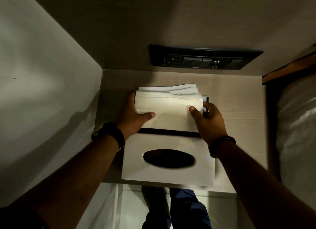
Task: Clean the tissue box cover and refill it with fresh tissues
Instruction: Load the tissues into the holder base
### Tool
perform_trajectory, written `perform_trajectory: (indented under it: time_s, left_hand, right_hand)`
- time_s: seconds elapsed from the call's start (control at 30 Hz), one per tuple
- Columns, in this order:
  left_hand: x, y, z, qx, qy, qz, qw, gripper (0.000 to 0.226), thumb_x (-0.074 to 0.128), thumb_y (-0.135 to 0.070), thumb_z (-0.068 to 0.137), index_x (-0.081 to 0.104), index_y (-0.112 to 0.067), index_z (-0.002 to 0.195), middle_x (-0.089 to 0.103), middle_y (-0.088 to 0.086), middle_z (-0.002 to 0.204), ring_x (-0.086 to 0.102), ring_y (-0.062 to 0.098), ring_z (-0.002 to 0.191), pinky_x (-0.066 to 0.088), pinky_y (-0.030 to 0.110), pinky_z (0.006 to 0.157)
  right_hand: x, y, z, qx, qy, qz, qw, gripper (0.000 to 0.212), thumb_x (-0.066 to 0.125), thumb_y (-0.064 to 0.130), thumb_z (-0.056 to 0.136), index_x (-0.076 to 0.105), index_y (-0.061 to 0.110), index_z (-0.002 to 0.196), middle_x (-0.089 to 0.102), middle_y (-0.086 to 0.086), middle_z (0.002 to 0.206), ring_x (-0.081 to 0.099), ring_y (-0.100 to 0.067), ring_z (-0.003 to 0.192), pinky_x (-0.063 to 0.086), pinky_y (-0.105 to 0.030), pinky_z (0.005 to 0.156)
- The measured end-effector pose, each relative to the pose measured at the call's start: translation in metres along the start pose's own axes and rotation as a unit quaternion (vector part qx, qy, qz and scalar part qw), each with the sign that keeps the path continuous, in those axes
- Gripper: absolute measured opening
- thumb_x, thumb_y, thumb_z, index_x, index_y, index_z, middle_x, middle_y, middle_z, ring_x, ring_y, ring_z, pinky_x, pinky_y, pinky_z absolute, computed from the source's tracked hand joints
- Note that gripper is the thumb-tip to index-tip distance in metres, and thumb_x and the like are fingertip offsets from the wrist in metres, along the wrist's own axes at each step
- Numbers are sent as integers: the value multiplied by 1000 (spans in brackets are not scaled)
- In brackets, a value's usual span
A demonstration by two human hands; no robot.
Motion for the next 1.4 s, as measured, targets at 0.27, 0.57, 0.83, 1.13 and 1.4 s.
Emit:
perform_trajectory:
  time_s: [0.27, 0.57, 0.83, 1.13, 1.4]
  left_hand:
    - [3, -4, 10, 36, -31, 67, 997, 76, 74, -24, 80, 31, -16, 143, 46, 6, 142, 45, 24, 128, 39, 38, 107]
    - [1, 2, 5, 40, -39, 105, 993, 64, 72, -34, 80, 45, -11, 132, 57, 11, 130, 54, 28, 118, 47, 42, 99]
    - [3, -1, 3, 28, -54, 152, 986, 59, 70, -31, 83, 45, -4, 130, 54, 14, 128, 51, 29, 118, 34, 23, 85]
    - [4, 0, 5, 23, -51, 141, 988, 60, 73, -31, 80, 47, -4, 127, 56, 15, 126, 53, 31, 116, 44, 34, 93]
    - [3, 2, 5, 41, -68, 90, 993, 70, 78, -27, 74, 45, -10, 133, 57, 10, 130, 54, 28, 118, 45, 45, 101]
  right_hand:
    - [0, 9, 15, -4, -47, -161, 986, 46, 65, 28, 87, 52, 8, 126, 60, -12, 121, 56, -30, 110, 42, -29, 88]
    - [-5, 37, 47, 38, -48, -133, 989, 44, 61, 41, 89, 59, 7, 118, 58, -3, 99, 53, -18, 89, 42, -23, 74]
    - [-5, 42, 70, 95, 13, -91, 991, 29, 70, 40, 81, 59, 15, 90, 56, 2, 78, 49, -9, 68, 37, -21, 55]
    - [6, 71, 50, -49, 50, 25, 997, 10, 71, 7, 82, 67, 8, 91, 70, -7, 96, 67, -19, 84, 57, -30, 78]
    - [-13, 30, -3, -401, 74, -287, 867, 18, 61, 11, 74, 70, 16, 89, 61, -6, 110, 52, -29, 104, 39, -30, 95]
Point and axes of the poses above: each hand's wrist, its own z-axis towards the middle knuckle, its own x-axis out of the palm, y = z × x, the point moved 6 cm from there along z, towards the middle knuckle
